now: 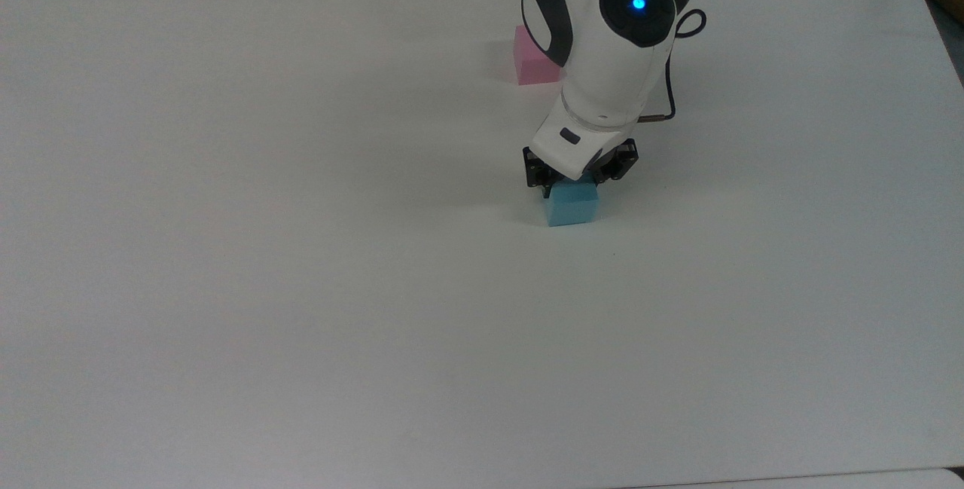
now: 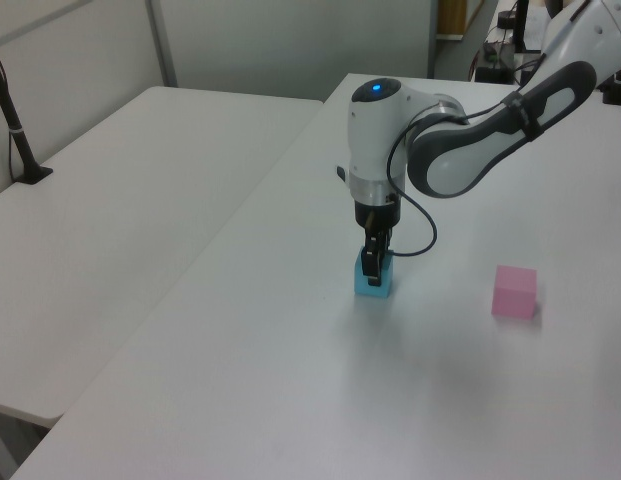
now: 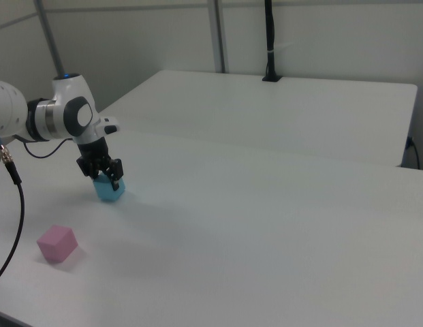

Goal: Put blue cube on pink cube
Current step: 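Close the gripper around the light-blue cube, then lift the light-blue cube and carry it above the pink cube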

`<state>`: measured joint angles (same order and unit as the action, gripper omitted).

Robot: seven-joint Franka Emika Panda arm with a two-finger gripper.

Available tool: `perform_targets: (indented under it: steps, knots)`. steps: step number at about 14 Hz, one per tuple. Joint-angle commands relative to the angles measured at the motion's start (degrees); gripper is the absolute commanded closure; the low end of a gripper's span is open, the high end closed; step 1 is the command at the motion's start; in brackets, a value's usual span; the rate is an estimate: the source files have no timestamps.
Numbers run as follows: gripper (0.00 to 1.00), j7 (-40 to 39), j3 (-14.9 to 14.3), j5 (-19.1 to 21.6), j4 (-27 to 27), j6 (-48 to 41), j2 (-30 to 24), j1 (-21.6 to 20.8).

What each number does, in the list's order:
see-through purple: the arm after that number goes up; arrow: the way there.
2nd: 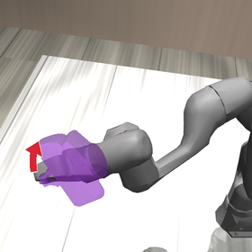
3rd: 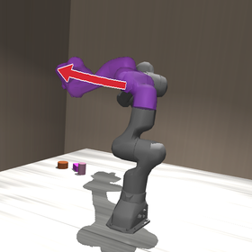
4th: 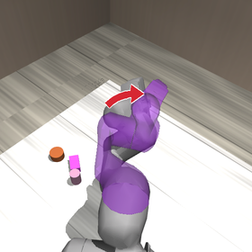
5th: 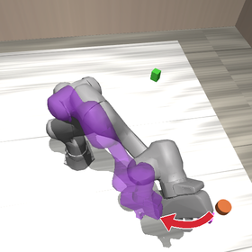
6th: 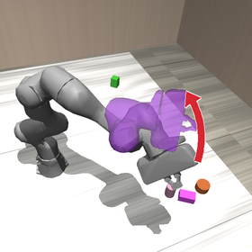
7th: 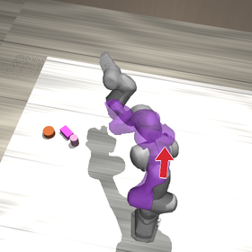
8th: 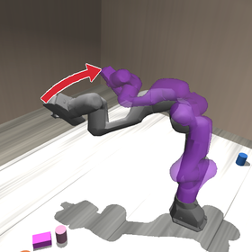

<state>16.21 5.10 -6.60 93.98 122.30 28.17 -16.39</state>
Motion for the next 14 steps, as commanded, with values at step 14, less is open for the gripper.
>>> perform_targets:
  steps: [14]
  knots:
    - [0.86,-2.94,0.26,2.65,-8.31,-24.39,-16.37,0.39]
